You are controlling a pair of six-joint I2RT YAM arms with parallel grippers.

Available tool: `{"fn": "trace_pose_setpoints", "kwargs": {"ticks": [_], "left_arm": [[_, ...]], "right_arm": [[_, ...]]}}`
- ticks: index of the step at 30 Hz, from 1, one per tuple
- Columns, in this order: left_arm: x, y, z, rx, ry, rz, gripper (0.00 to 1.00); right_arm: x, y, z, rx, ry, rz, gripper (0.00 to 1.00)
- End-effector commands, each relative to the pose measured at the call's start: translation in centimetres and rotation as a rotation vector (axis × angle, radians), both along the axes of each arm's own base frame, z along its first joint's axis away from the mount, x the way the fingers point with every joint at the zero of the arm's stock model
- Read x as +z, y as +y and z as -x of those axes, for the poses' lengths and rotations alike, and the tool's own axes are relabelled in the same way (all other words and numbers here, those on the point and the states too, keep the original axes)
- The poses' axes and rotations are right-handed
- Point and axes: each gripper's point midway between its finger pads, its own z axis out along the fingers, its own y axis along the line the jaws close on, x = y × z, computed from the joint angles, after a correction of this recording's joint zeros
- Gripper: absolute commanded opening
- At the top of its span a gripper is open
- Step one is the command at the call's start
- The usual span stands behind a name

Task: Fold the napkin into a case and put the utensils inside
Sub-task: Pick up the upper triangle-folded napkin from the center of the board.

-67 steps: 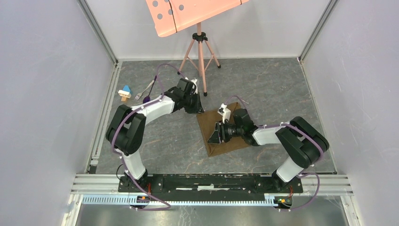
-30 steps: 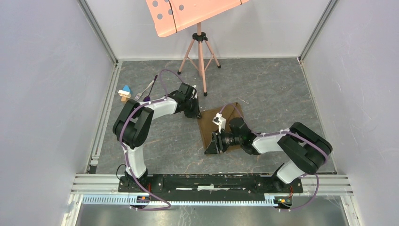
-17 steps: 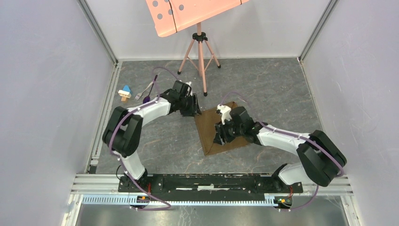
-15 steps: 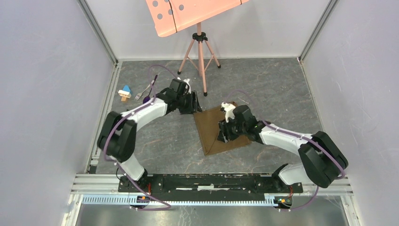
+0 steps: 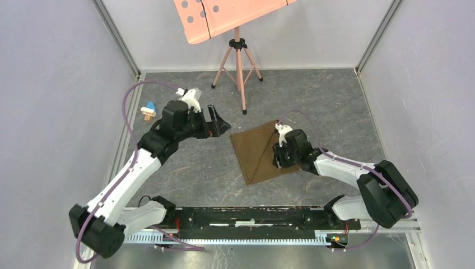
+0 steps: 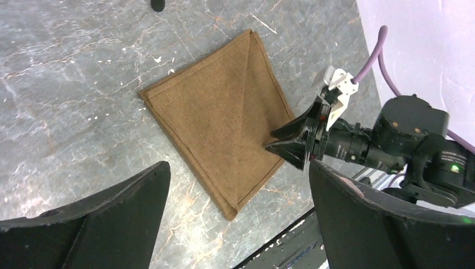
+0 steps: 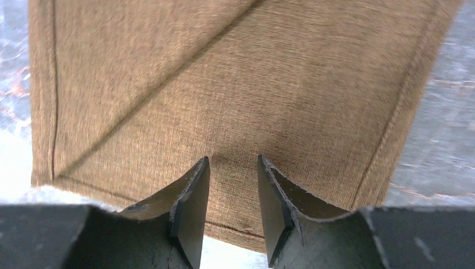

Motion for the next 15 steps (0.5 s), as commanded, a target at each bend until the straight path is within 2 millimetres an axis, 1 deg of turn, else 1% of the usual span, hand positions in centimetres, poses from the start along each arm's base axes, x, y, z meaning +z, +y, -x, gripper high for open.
{"fn": "trace_pose_setpoints", "kwargs": {"ticks": [1, 2, 4, 6, 8, 9, 10, 11, 12, 13, 14, 15], "left_arm": [[1.5, 2.5, 1.5, 0.131, -0.006, 0.046, 1.00], [1.9, 3.0, 1.8, 0.152, -0.016, 0.055, 1.00], [2.3, 3.7, 2.1, 0.191, -0.020, 0.068, 1.00], [2.0, 4.0, 2.4, 0.210, -0.010, 0.075, 1.00], [0.9, 4.3, 2.4, 0.241, 0.017, 0.073, 1.00], [0.1, 4.5, 2.4, 0.266, 0.039, 0.070, 1.00], [-0.6, 4.6, 2.4, 0.282, 0.060, 0.071, 1.00], [-1.3, 4.7, 2.5, 0.297, 0.081, 0.075, 1.00], [-1.9, 4.7, 2.5, 0.305, 0.099, 0.078, 1.00], [-2.4, 4.7, 2.6, 0.315, 0.116, 0.086, 1.00], [-2.8, 4.6, 2.6, 0.323, 0.132, 0.094, 1.00], [-3.1, 4.6, 2.7, 0.331, 0.147, 0.100, 1.00]], "right_arm": [[-3.6, -6.8, 1.4, -0.183, 0.082, 0.217, 0.44], [-3.1, -7.2, 1.0, -0.186, 0.058, 0.232, 0.45], [-1.6, -7.0, 0.0, -0.160, 0.003, 0.235, 0.49], [0.3, -6.6, -1.2, -0.114, -0.054, 0.261, 0.52], [3.0, -5.0, -2.3, -0.038, -0.142, 0.306, 0.59], [4.3, -3.6, -2.3, 0.016, -0.186, 0.325, 0.64], [5.4, -2.0, -2.1, 0.064, -0.212, 0.324, 0.67], [6.0, -0.4, -1.4, 0.120, -0.214, 0.312, 0.72], [6.3, 1.1, -0.8, 0.163, -0.204, 0.289, 0.73], [6.1, 2.4, 0.3, 0.210, -0.176, 0.285, 0.74], [6.1, 3.4, 1.0, 0.232, -0.158, 0.287, 0.74], [5.7, 3.9, 2.0, 0.252, -0.132, 0.314, 0.73]]}}
